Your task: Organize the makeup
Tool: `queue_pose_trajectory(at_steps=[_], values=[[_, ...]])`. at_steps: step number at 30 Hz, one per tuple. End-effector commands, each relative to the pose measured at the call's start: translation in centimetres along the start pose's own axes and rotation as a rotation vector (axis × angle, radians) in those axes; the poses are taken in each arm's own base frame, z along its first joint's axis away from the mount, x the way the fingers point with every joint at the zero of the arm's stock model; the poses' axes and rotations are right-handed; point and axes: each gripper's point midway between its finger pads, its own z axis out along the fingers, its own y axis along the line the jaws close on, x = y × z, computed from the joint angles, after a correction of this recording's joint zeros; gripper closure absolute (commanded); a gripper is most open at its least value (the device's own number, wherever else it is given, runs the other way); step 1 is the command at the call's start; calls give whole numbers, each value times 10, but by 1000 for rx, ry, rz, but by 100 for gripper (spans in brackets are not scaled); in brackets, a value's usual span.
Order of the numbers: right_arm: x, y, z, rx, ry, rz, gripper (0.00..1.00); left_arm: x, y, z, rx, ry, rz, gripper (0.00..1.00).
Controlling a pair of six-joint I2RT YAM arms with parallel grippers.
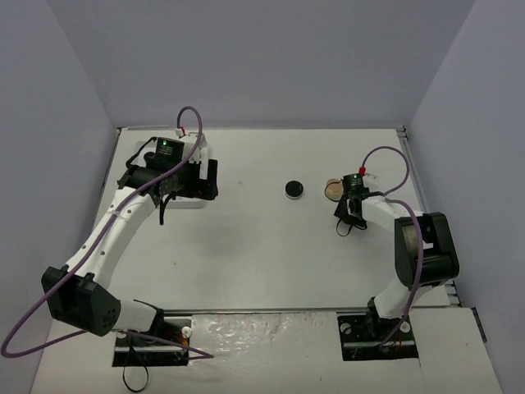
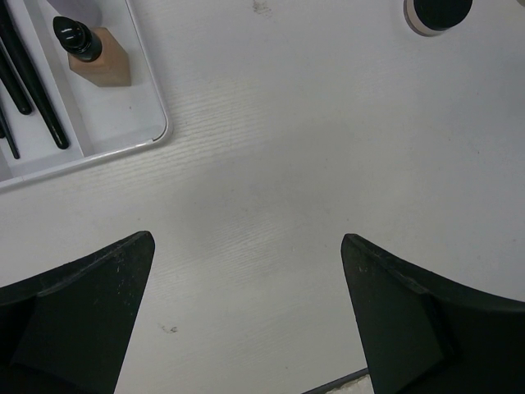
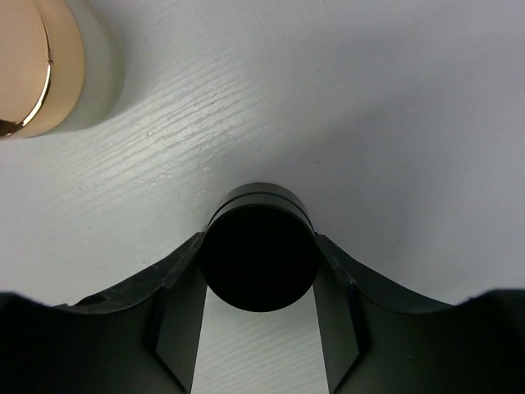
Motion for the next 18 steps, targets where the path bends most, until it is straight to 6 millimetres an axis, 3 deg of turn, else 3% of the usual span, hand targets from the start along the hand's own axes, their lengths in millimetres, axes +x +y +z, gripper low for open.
queue_pose_trajectory(at_steps=[1,4,7,11,14,18], values=[[-14,4,-1,-10,-47,-18,75,-20,-5,-19,14,-85,18,3],[-14,17,-10,-57,-56,-69,92,-20,-4,-21,6,-88,20,3],[-3,65,-35,-174,-85,-218,100,-21,-3,-23,-2,-91,23,3],[13,143,-74,-371,-143,-422,100,-20,0,-25,-16,-85,25,3],[26,181,-92,-460,-171,-551,100,-19,3,-28,-36,-85,27,3],[62,240,-110,-591,-161,-742,100,-16,9,-36,-64,-100,27,3]])
